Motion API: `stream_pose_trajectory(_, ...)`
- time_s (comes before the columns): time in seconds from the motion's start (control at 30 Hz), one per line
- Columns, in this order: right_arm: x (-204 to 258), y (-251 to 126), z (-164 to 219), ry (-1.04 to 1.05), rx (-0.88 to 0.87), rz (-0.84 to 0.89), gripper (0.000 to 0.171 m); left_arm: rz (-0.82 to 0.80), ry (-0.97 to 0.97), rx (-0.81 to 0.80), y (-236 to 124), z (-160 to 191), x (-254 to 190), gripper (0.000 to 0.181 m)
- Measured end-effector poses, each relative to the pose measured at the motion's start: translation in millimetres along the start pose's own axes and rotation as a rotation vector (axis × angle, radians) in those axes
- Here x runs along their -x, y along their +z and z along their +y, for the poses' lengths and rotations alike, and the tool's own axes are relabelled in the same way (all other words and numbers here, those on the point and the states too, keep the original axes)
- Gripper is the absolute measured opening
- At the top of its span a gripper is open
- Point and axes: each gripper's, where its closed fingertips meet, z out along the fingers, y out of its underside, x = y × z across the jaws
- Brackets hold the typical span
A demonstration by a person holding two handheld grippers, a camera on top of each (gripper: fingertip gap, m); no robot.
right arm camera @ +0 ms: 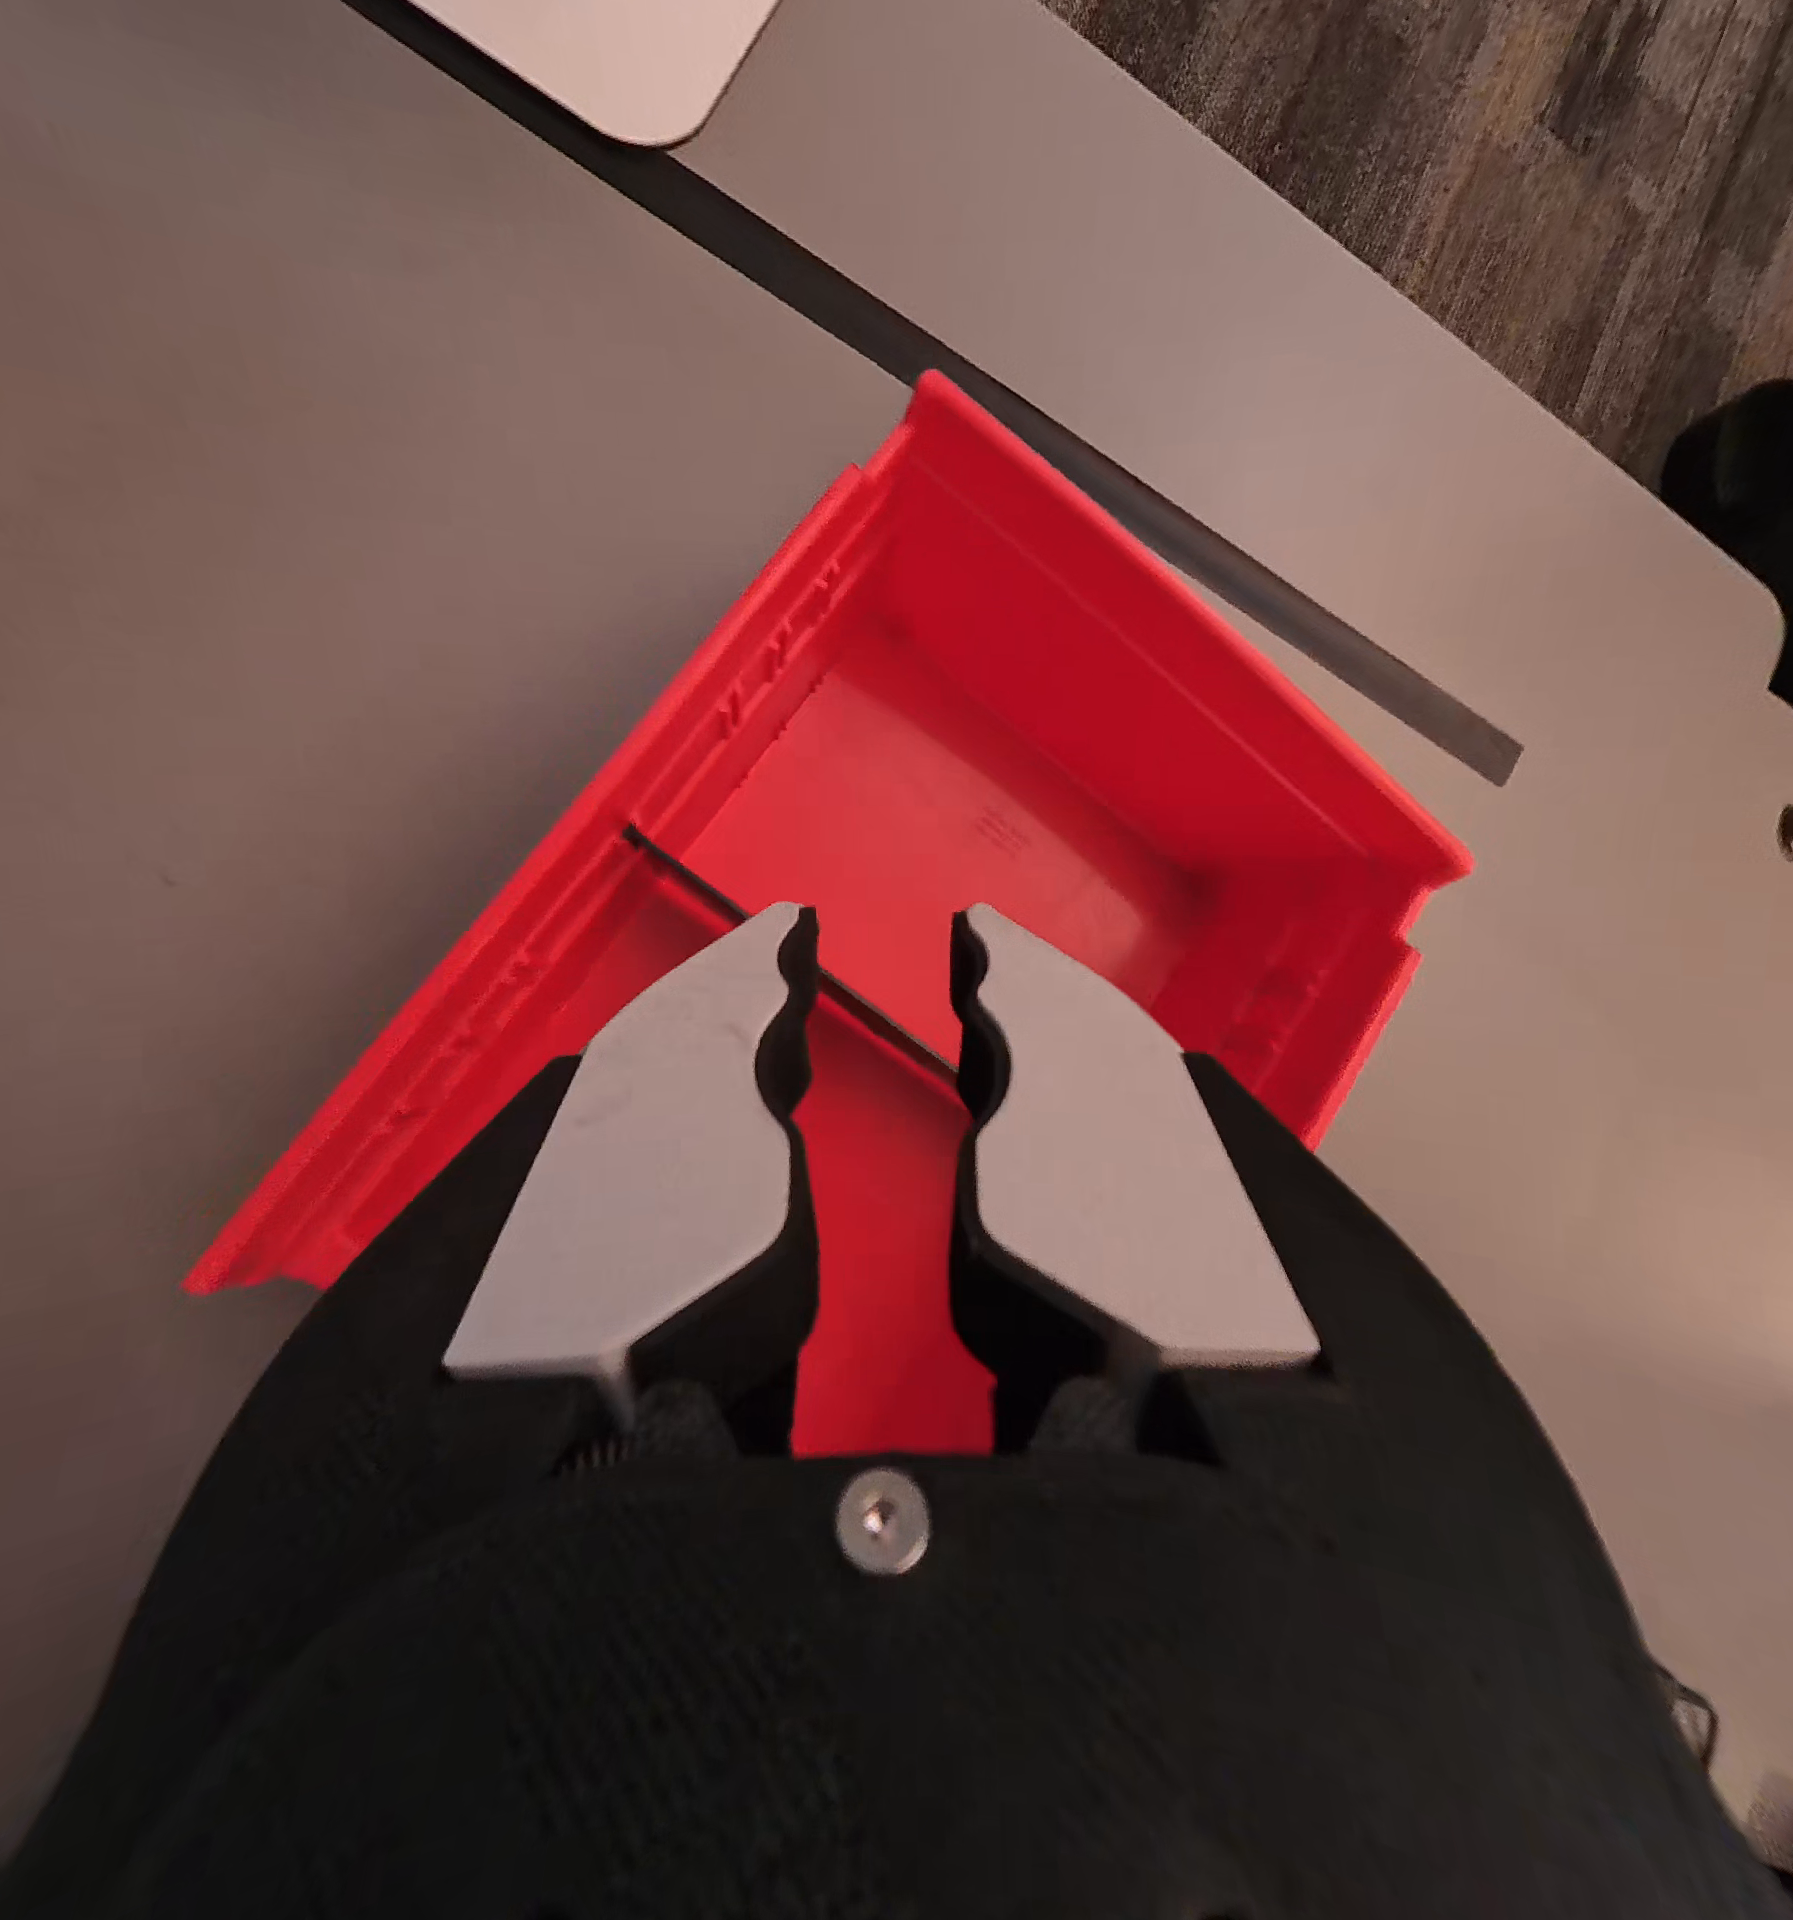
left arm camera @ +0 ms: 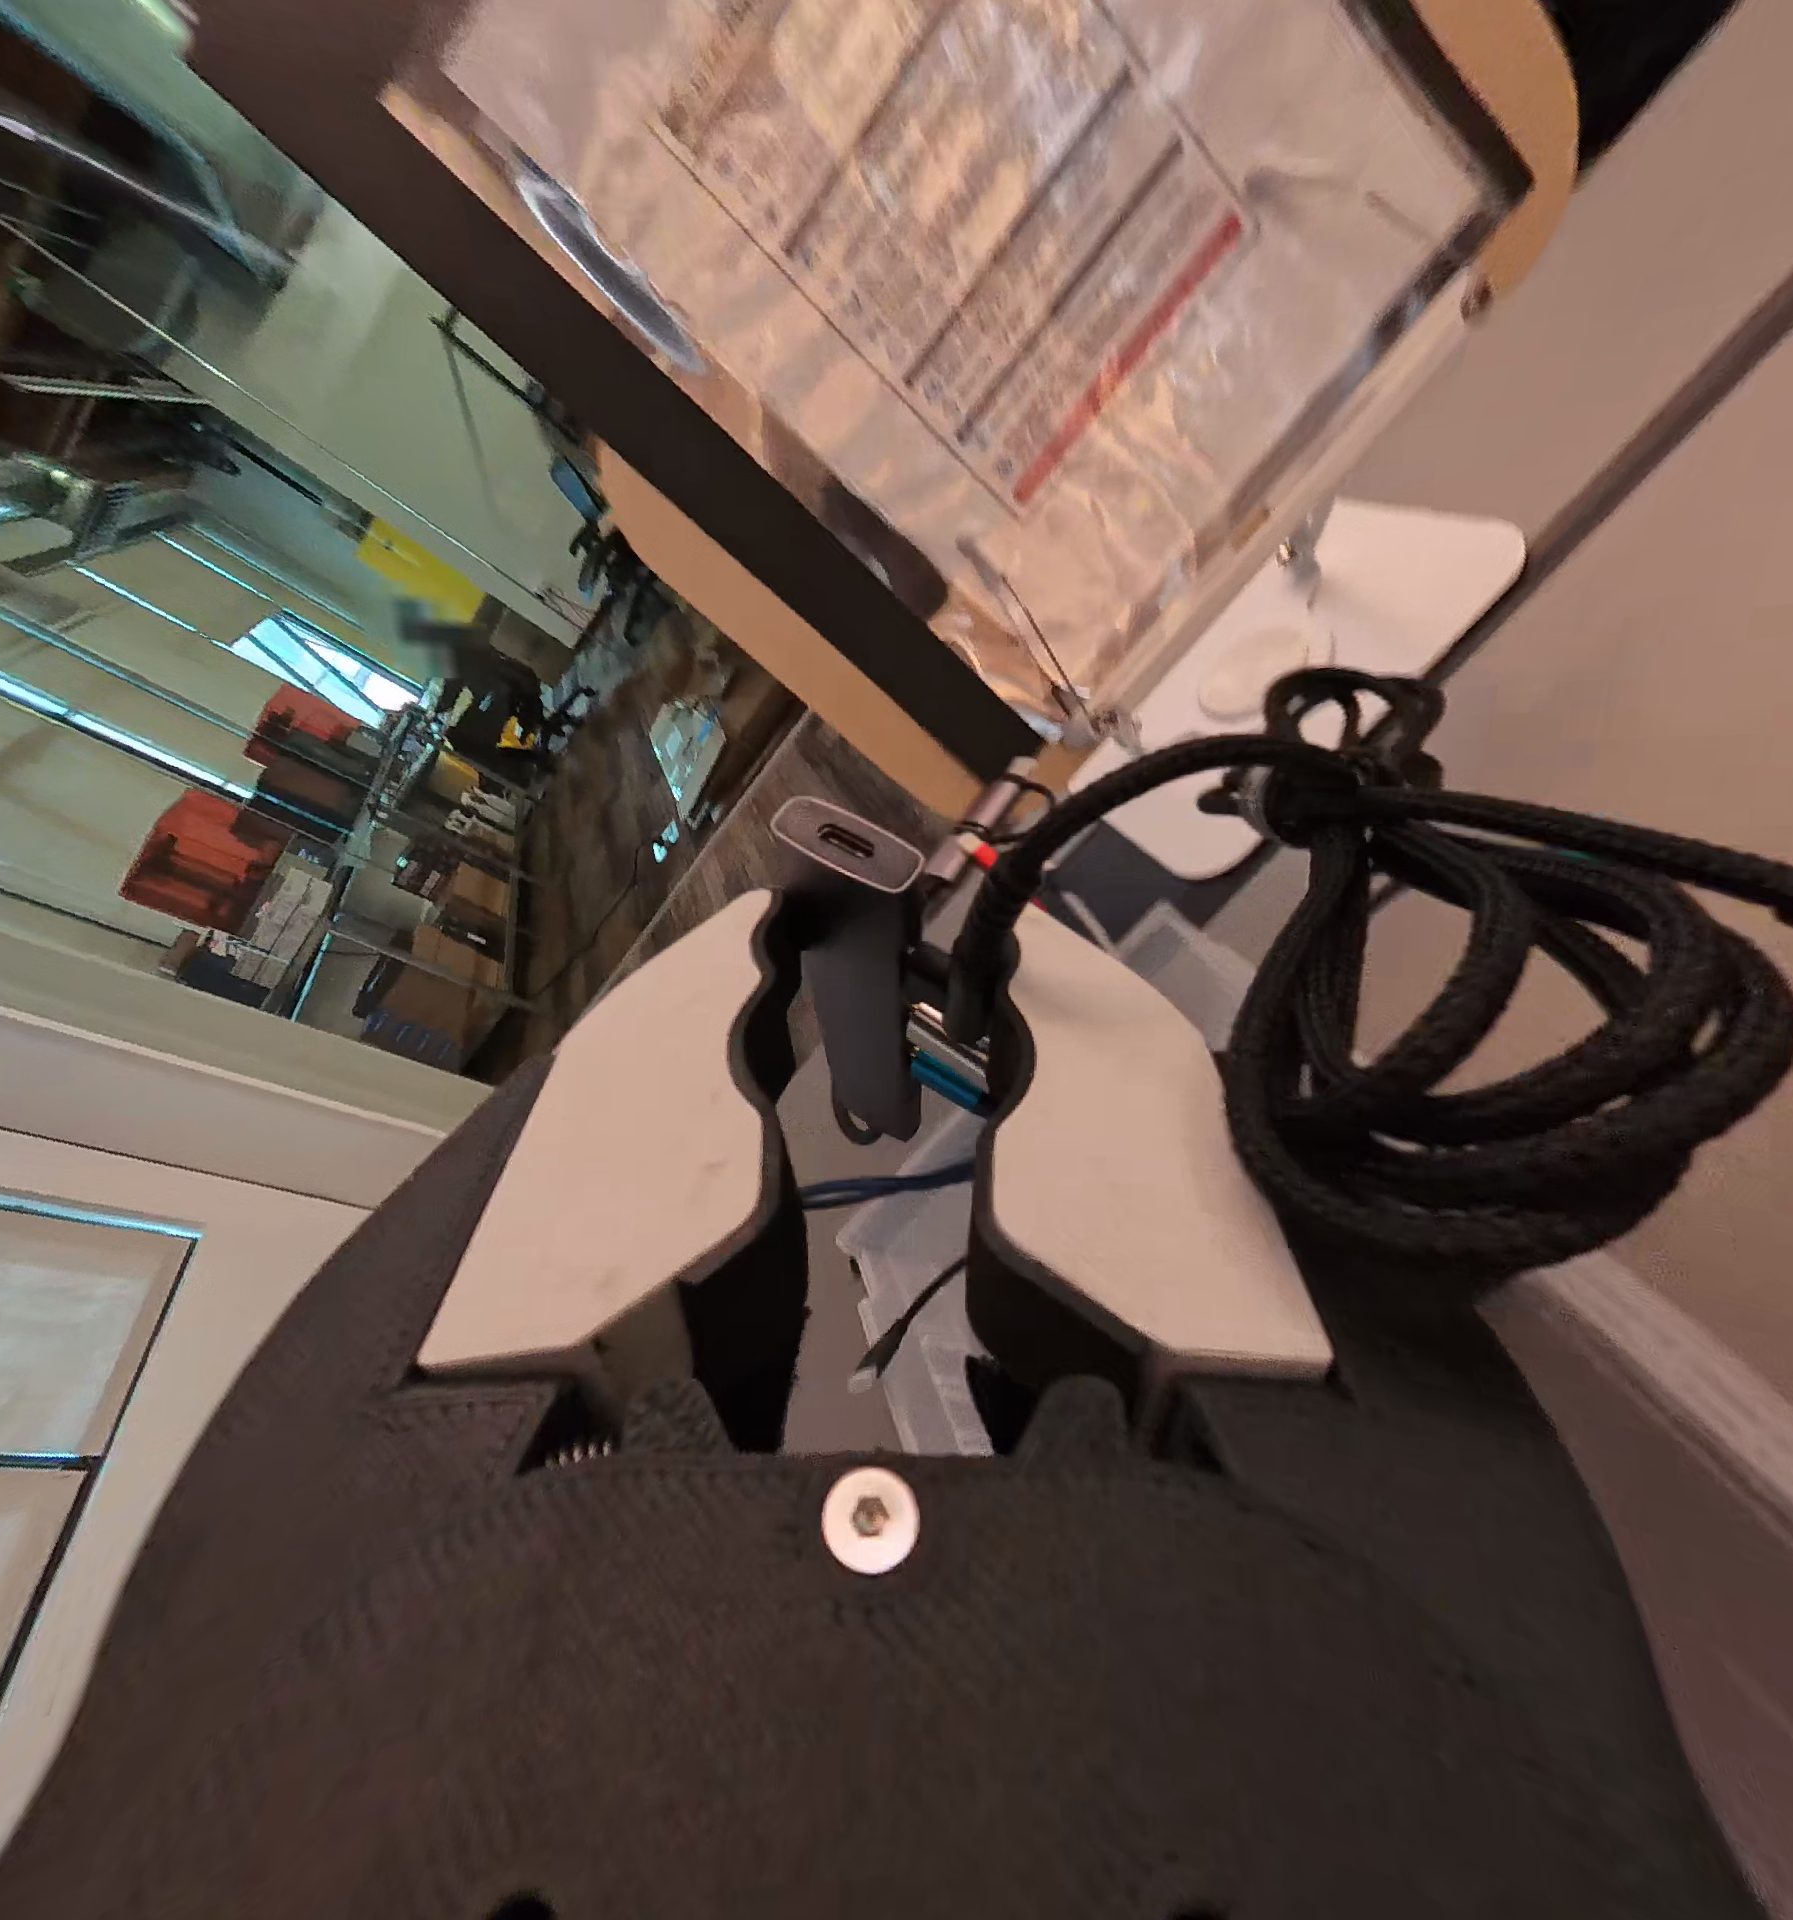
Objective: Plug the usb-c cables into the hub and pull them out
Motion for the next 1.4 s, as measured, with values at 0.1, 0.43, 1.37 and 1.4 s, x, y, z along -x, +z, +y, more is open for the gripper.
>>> stream_pose_trajectory(0.1,10.9,3.7,-10.9,-0.044,-0.009,0.004,0.025,-0.02,-0.051,-0.082,-6.2,-21.4,-0.7,0.03)
stream_pose_trajectory(0.43,115.4,-43.4,-108.9,-0.163,-0.496,-0.269,0.032,0.034,-0.083,-0.235,-47.0,-77.4,-31.0,0.027)
stream_pose_trajectory(1.37,235.7,-70.8,-149.5,-0.305,-0.987,-0.395,0.016,0.338,-0.153,-0.229,-88.5,-87.2,-86.6,0.068)
stream_pose_trajectory(1.4,228.0,-74.2,-149.7,-0.308,-0.994,-0.377,0.016,0.425,-0.187,-0.19,-89.6,-75.7,-90.3,0.068)
